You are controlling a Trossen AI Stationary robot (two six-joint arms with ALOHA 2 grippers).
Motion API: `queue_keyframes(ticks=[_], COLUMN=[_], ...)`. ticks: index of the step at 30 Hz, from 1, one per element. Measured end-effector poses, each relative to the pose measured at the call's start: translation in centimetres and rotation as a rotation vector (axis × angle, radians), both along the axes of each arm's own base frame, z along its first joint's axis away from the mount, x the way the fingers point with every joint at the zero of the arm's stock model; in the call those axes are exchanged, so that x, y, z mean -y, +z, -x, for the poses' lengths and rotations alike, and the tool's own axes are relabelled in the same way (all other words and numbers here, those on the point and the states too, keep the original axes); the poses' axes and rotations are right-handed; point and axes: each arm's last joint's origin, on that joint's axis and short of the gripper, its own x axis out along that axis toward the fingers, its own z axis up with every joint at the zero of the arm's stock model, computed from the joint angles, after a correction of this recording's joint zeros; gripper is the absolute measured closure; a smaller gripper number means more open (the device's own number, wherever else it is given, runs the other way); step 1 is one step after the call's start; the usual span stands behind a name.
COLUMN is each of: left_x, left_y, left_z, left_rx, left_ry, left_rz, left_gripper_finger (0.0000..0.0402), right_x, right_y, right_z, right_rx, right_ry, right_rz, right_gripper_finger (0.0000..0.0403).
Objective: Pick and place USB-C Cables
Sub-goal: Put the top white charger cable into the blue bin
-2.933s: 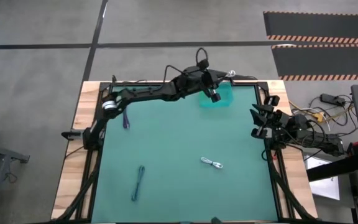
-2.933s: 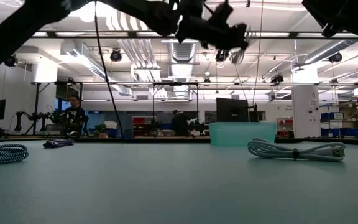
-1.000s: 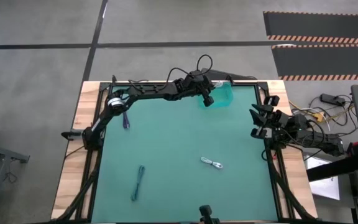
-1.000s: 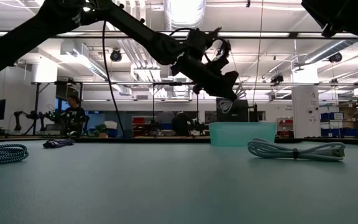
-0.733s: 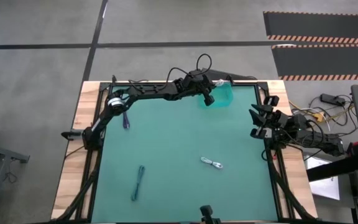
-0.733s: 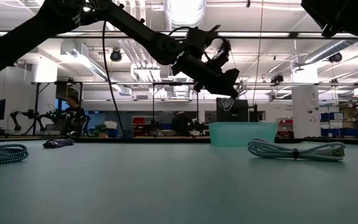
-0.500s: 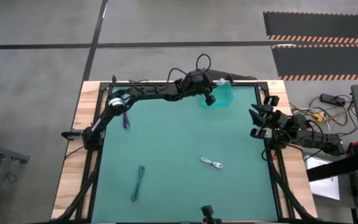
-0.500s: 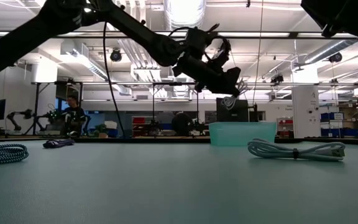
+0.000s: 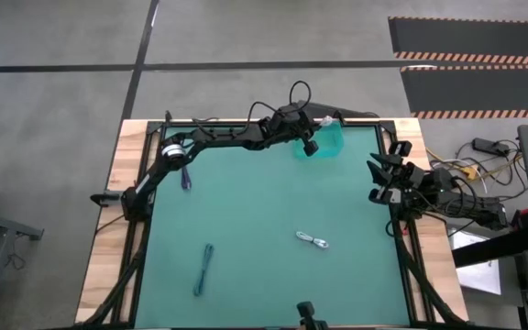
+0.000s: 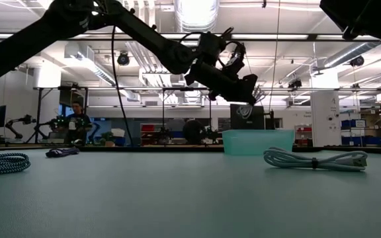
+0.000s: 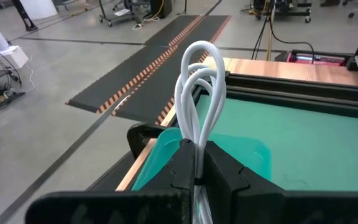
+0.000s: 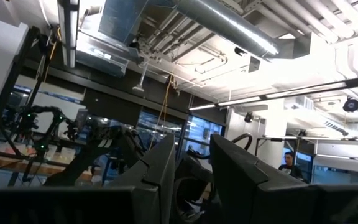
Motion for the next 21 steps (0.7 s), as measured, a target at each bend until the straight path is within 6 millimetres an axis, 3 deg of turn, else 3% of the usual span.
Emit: queue_keyframes(ticks=[21], left_x=[0.04], left_y=[-0.41], left_z=[0.09], left_rx=[-0.015], left_ry=[0.004], left_rz=[0.020], left_gripper_finger=[0.0398], right_x=[0.00], right_y=[-0.01], right_z=[-0.01], right_rx=[-0.002], right_ry=[0.000], right_rz=[0.000], right_gripper_finger=[0.0310])
